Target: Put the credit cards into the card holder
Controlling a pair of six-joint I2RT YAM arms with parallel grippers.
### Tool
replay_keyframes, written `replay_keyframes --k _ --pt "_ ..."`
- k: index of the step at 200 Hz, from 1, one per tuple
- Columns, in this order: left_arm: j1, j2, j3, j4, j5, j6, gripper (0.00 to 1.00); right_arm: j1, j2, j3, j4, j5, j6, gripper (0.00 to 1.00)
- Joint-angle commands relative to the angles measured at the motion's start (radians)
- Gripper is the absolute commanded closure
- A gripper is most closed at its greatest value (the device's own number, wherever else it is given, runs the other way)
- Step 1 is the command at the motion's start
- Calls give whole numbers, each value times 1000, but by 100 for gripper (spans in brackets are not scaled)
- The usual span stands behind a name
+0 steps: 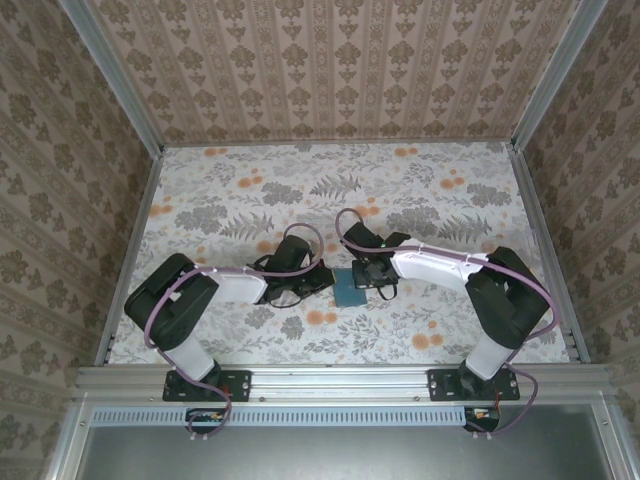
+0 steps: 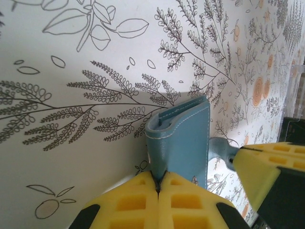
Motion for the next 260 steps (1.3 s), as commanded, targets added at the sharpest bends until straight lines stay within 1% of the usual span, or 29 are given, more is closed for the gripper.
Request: replay_keyframes --k 1,19,40,56,94,131,161,170,186,216,247,260 --pt "8 -9 -6 -32 -2 35 100 -14 -10 -34 -56 36 8 90" --pt "7 -10 -6 -21 6 39 100 -21 -7 -40 -52 32 5 88" --pt "8 -9 0 -22 14 49 100 -27 13 -37 -55 35 -5 83" --pt "7 -8 6 -26 17 53 100 -29 30 -33 -60 45 -11 81" --pt "9 -6 15 -44 21 64 100 -42 55 -42 -75 70 -14 79" --pt "8 -5 25 -69 23 81 100 -61 76 -61 -85 72 -1 72" --pt "8 -7 29 -79 20 89 100 -75 71 -84 -76 53 17 70" --pt "8 -7 31 -86 18 92 100 -77 67 -83 -81 55 20 68" --pt "10 -9 32 -95 15 98 100 -90 52 -85 -82 49 27 68" --pt "11 -14 40 -124 9 114 100 -121 4 -104 -47 -8 18 67" --pt "14 -17 50 -151 7 134 100 -144 -8 -115 -48 -6 20 71" --pt "14 -15 51 -153 6 135 100 -148 -13 -123 -34 -37 18 73"
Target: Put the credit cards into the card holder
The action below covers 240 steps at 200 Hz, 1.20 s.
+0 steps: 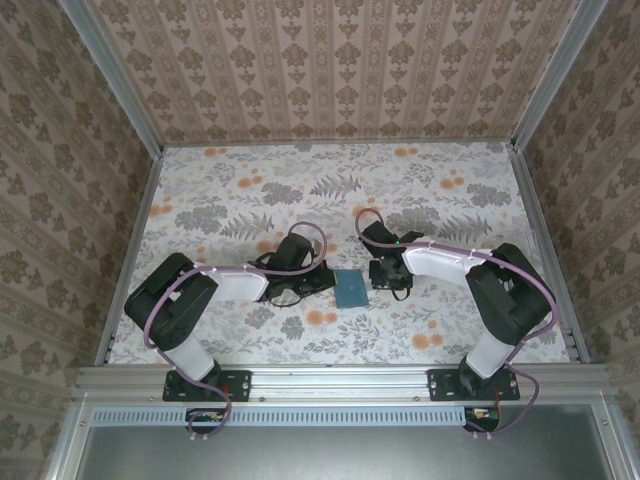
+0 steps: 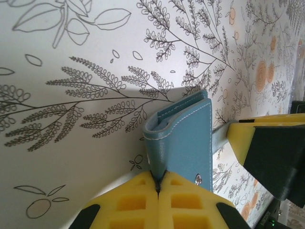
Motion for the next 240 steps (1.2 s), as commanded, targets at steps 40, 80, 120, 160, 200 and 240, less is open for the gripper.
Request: replay_keyframes --k 40,80,120,160,200,240 --pt "15 -5 31 -106 -15 55 100 -33 -79 -40 -24 -79 18 70" --pt "13 -16 81 -205 -33 113 89 -52 -267 -16 -102 -6 6 60" --pt "9 -44 131 -303 -71 159 69 -165 -510 11 -203 114 -23 45" --pt "3 -79 157 -362 -112 180 45 -468 -660 27 -253 111 -125 38" --pt "-4 -95 185 -388 -128 198 36 -855 -586 97 -258 -48 -245 35" --pt "-8 -124 191 -391 -138 210 30 -1096 -495 147 -260 -13 -255 17"
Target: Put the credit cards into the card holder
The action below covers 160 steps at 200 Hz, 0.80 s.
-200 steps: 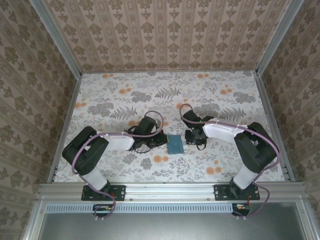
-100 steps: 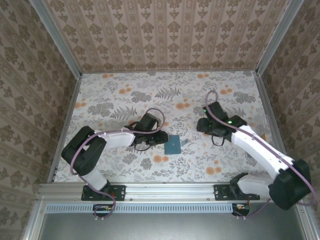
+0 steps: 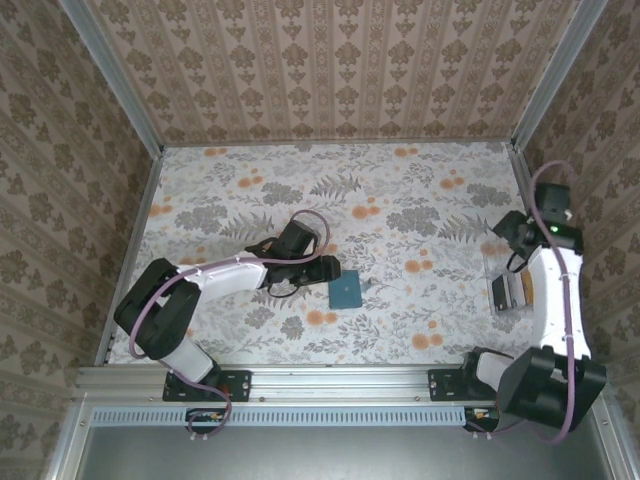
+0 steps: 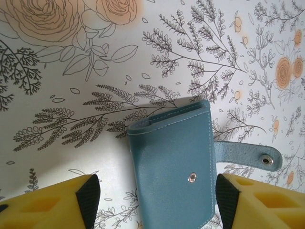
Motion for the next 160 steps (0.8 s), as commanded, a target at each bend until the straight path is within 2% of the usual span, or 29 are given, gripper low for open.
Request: replay_keyframes --k 1,18,68,80,117,160 --pt "-6 -50 32 -32 -19 33 30 -115 22 31 -31 -25 -43 17" --pt "-6 -65 34 -47 -27 45 26 -206 28 5 3 -91 -28 12" --pt "-3 -82 54 -68 -32 51 22 -395 80 -93 110 -295 44 10" --pt "-3 -84 56 -68 -34 48 22 -402 80 -110 129 -339 52 10" --pt "-3 -79 60 -70 -34 44 22 -405 87 -155 158 -356 77 9" --pt "-3 -74 61 -75 -32 41 22 -405 88 -180 162 -331 76 9"
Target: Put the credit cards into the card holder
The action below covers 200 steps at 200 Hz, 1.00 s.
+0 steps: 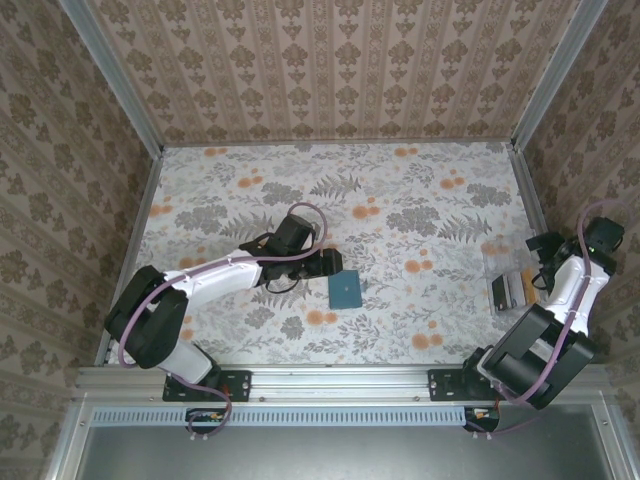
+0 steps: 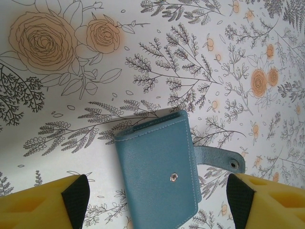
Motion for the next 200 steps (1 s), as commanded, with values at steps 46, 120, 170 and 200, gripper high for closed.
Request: replay_keyframes --k 46,120,170,200 --pt "-3 -11 26 -21 -8 12 22 3 12 -41 20 -125 8 13" --pt "-3 7 39 -19 2 12 22 96 -6 -41 2 -162 25 20" --pt "-4 -11 26 -16 -1 13 22 89 -22 -31 -78 40 -28 10" --pt "1 -18 20 -16 0 19 21 83 -26 -50 -58 -41 -34 10"
